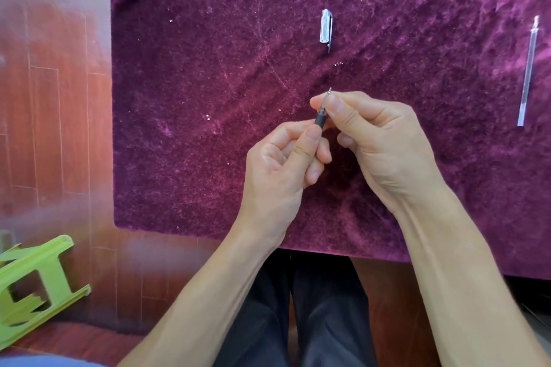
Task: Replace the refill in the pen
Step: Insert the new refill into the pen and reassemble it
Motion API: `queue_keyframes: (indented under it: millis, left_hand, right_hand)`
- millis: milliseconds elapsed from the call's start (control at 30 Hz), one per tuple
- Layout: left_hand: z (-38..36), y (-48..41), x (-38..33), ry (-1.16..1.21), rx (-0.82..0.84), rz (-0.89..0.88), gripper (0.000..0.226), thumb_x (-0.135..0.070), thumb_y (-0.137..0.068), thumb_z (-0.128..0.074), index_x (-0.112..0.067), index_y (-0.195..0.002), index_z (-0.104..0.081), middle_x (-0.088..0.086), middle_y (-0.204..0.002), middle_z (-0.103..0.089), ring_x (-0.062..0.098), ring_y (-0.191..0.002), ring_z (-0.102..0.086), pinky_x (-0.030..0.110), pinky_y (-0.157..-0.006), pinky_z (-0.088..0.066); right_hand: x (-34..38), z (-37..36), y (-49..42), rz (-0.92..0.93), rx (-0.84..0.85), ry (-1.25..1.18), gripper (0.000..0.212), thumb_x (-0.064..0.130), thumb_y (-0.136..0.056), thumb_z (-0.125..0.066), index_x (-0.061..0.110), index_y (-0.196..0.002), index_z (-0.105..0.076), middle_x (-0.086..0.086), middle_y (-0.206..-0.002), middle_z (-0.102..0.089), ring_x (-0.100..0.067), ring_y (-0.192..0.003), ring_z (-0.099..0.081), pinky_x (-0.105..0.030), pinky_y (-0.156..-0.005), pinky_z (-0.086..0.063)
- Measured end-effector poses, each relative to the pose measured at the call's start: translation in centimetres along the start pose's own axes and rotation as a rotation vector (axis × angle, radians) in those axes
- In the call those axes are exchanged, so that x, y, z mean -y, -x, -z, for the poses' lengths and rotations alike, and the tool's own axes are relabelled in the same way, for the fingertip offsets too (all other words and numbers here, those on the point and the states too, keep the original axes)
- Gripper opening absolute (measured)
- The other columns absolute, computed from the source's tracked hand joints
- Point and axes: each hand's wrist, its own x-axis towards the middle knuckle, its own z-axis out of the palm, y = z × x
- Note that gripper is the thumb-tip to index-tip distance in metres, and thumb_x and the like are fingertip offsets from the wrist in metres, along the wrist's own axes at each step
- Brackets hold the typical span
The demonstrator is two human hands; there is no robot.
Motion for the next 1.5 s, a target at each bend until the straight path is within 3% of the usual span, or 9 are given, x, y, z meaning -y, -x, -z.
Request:
queue_keyframes:
  millis: [233, 433, 633, 800, 933, 1100, 1233, 1300, 1500]
  left_hand:
    - [0.7, -0.2, -0.5, 0.087, 0.020, 0.083, 0.029, -0.026, -0.104, -0.058, -0.007, -0.124, -0.068, 0.010, -0.086, -0.076, 0.012, -0.060, -0.065, 0.020, -0.054, -0.051]
    - [1.8, -0.2, -0.6, 0.012, 0.003, 0.129, 0.027, -0.039, -0.103, -0.056, -0.025, -0.122, -0.071, 0.001, -0.076, -0.072, 0.008, -0.050, -0.050, 0.019, -0.055, -0.043]
    - [2.5, -0.2, -0.4, 0.074, 0.004, 0.141, 0.029, -0.022, -0.100, -0.054, -0.017, -0.123, -0.071, 0.004, -0.090, -0.077, 0.008, -0.055, -0.053, 0.018, -0.054, -0.044]
    - [3.0, -0.4, -0.4, 0.086, -0.006, 0.126, 0.027, -0.021, -0.102, -0.054, -0.013, -0.120, -0.072, 0.008, -0.094, -0.078, 0.008, -0.058, -0.060, 0.022, -0.057, -0.049]
    - [3.2, -0.6, -0.4, 0.116, -0.017, 0.127, 0.026, -0.024, -0.102, -0.055, -0.018, -0.121, -0.072, 0.007, -0.091, -0.077, 0.008, -0.055, -0.059, 0.021, -0.054, -0.048]
    - [3.2, -0.7, -0.4, 0.119, -0.016, 0.114, 0.025, -0.029, -0.103, -0.055, -0.029, -0.122, -0.072, 0.002, -0.082, -0.071, 0.008, -0.053, -0.053, 0.022, -0.053, -0.042]
    - [2.9, -0.7, -0.1, 0.106, -0.036, 0.107, 0.030, -0.031, -0.101, -0.058, -0.021, -0.127, -0.068, 0.001, -0.079, -0.068, 0.007, -0.048, -0.045, 0.019, -0.049, -0.037]
    - [2.7, -0.5, 0.0, 0.082, -0.044, 0.091, 0.030, -0.032, -0.101, -0.059, -0.014, -0.124, -0.068, -0.001, -0.079, -0.069, 0.006, -0.047, -0.045, 0.018, -0.048, -0.036]
    - [2.2, -0.3, 0.2, 0.022, -0.039, 0.085, 0.025, -0.033, -0.101, -0.060, -0.015, -0.116, -0.071, 0.001, -0.075, -0.067, 0.006, -0.046, -0.045, 0.020, -0.041, -0.032]
  right_hand:
    - [1.5, 0.2, -0.9, 0.030, 0.016, 0.166, 0.012, 0.019, -0.103, -0.071, 0.020, -0.107, -0.082, 0.014, -0.087, -0.080, 0.007, -0.079, -0.068, -0.007, -0.068, -0.049]
    - [3.2, 0.3, -4.5, 0.175, -0.288, 0.504, 0.008, 0.023, -0.097, -0.074, 0.028, -0.097, -0.080, 0.015, -0.086, -0.078, 0.003, -0.076, -0.070, -0.022, -0.080, -0.059]
    - [4.7, -0.8, -8.5, 0.256, -0.394, 0.720, 0.006, 0.029, -0.091, -0.073, 0.028, -0.096, -0.077, 0.021, -0.074, -0.066, 0.009, -0.063, -0.062, -0.006, -0.069, -0.049]
    - [5.1, -1.5, -9.9, 0.189, -0.321, 0.806, 0.012, 0.027, -0.093, -0.075, 0.026, -0.105, -0.074, 0.018, -0.067, -0.066, 0.010, -0.059, -0.064, -0.014, -0.071, -0.054]
    - [5.4, -1.7, -10.2, 0.143, -0.297, 0.858, 0.017, 0.031, -0.092, -0.078, 0.027, -0.108, -0.074, 0.014, -0.073, -0.070, -0.002, -0.072, -0.070, -0.028, -0.081, -0.060]
    - [5.5, -2.2, -10.3, 0.121, -0.304, 0.913, 0.016, 0.032, -0.093, -0.079, 0.026, -0.108, -0.076, 0.011, -0.080, -0.073, -0.012, -0.083, -0.074, -0.036, -0.088, -0.061]
    - [5.6, -1.6, -10.6, 0.103, -0.262, 0.886, 0.017, 0.030, -0.092, -0.079, 0.026, -0.108, -0.078, 0.014, -0.073, -0.071, 0.003, -0.071, -0.069, -0.019, -0.072, -0.056]
    - [5.4, -1.1, -10.3, 0.091, -0.236, 0.800, 0.017, 0.029, -0.091, -0.080, 0.025, -0.107, -0.081, 0.011, -0.074, -0.075, 0.000, -0.069, -0.071, -0.020, -0.072, -0.058]
    - [3.1, 0.1, -6.5, 0.034, -0.198, 0.253, 0.006, 0.026, -0.093, -0.081, 0.025, -0.099, -0.082, 0.008, -0.082, -0.082, -0.001, -0.067, -0.073, -0.012, -0.060, -0.049]
